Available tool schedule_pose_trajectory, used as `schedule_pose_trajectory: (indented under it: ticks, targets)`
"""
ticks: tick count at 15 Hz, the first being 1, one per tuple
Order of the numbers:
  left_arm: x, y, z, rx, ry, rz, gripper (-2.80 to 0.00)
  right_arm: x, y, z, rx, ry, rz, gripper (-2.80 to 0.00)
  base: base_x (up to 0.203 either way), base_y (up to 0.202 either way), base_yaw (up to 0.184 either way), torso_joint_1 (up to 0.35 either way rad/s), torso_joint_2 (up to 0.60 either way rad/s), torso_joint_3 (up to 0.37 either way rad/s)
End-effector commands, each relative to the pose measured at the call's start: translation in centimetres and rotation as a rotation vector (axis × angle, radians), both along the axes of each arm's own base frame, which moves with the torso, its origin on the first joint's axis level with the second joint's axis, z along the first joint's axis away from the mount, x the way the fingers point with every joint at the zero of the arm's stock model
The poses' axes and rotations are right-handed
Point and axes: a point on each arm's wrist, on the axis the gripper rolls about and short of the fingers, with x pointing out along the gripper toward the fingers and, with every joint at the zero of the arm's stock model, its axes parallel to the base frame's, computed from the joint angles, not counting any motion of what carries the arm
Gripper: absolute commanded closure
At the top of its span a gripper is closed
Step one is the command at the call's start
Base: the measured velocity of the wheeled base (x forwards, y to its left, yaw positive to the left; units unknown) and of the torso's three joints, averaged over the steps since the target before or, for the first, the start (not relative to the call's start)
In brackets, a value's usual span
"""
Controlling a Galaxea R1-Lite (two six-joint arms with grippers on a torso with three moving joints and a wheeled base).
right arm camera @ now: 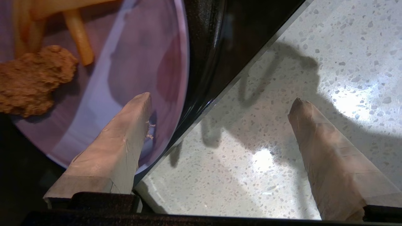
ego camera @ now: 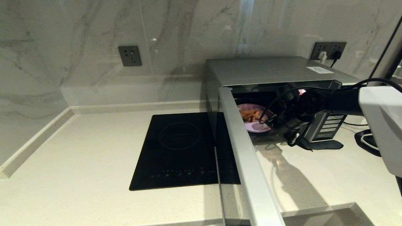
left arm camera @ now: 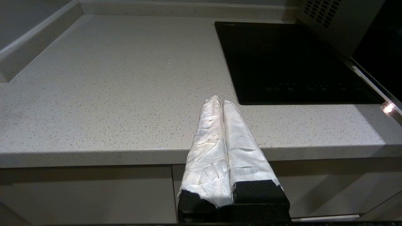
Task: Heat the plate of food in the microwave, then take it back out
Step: Take the plate out of the microwave
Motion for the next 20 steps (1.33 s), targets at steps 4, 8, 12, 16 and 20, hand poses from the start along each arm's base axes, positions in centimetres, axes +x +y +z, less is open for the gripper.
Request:
schedule_pose_trajectory:
  ticks: [4, 8, 12, 16, 20]
  targets:
    - [0.0, 0.0, 0.0, -0.001, 0.001, 0.001, 0.0, -0.1, 0.0, -0.6, -0.007, 0.038, -0.003, -2.8, 0.0, 0.0, 0.0, 0.0, 0.0, 0.0]
    - [0.0, 0.0, 0.0, -0.001, 0.001, 0.001, 0.0, -0.6, -0.1, 0.0, -0.01, 0.047, -0.001, -2.8, 0.0, 0.0, 0.0, 0.0, 0.0, 0.0]
    - [0.0, 0.0, 0.0, -0.001, 0.001, 0.001, 0.0, -1.0, -0.3, 0.4, -0.012, 0.052, -0.005, -2.8, 0.0, 0.0, 0.0, 0.0, 0.0, 0.0]
    - [0.0, 0.0, 0.0, -0.001, 0.001, 0.001, 0.0, -0.9, -0.2, 0.8, -0.012, 0.038, -0.001, -2.8, 0.0, 0.0, 0.0, 0.0, 0.0, 0.0]
    - [0.0, 0.0, 0.0, -0.002, 0.001, 0.001, 0.0, -0.1, 0.0, -0.6, -0.052, 0.052, 0.046, -2.8, 0.0, 0.0, 0.0, 0.0, 0.0, 0.0]
